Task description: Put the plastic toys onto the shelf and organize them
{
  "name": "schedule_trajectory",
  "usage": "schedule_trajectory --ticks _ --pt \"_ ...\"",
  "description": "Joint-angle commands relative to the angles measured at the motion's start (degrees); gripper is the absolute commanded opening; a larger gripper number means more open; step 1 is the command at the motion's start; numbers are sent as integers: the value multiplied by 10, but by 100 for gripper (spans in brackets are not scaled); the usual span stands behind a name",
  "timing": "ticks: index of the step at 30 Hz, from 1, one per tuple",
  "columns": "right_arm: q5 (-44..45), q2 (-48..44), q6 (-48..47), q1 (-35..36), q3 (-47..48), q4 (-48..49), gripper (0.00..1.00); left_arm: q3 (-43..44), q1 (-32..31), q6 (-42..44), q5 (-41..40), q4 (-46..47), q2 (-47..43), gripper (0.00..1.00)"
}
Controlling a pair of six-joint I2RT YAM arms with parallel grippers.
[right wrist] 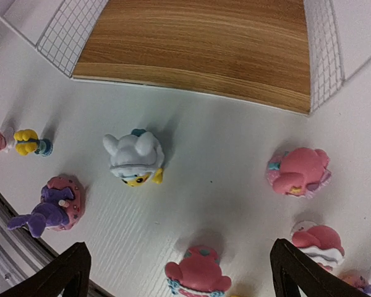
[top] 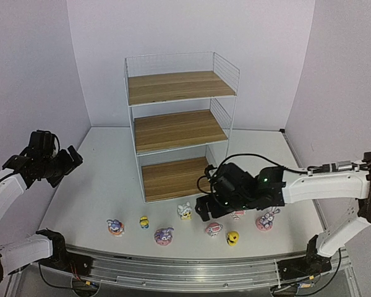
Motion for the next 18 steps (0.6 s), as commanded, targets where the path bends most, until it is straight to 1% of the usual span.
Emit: schedule_trajectory --ticks 1,6,10,18 --pt "125 76 -23 51 53 85 98 -5 3 5 -15 17 -5 100" --pt "106 120 -5 56 52 143 97 -6 3 10 -10 21 -5 100" --pt "92 153 -8 56 58 174 93 -7 3 11 -7 22 -3 100" --pt "134 201 11 57 67 182 87 -8 3 13 -10 26 -1 100"
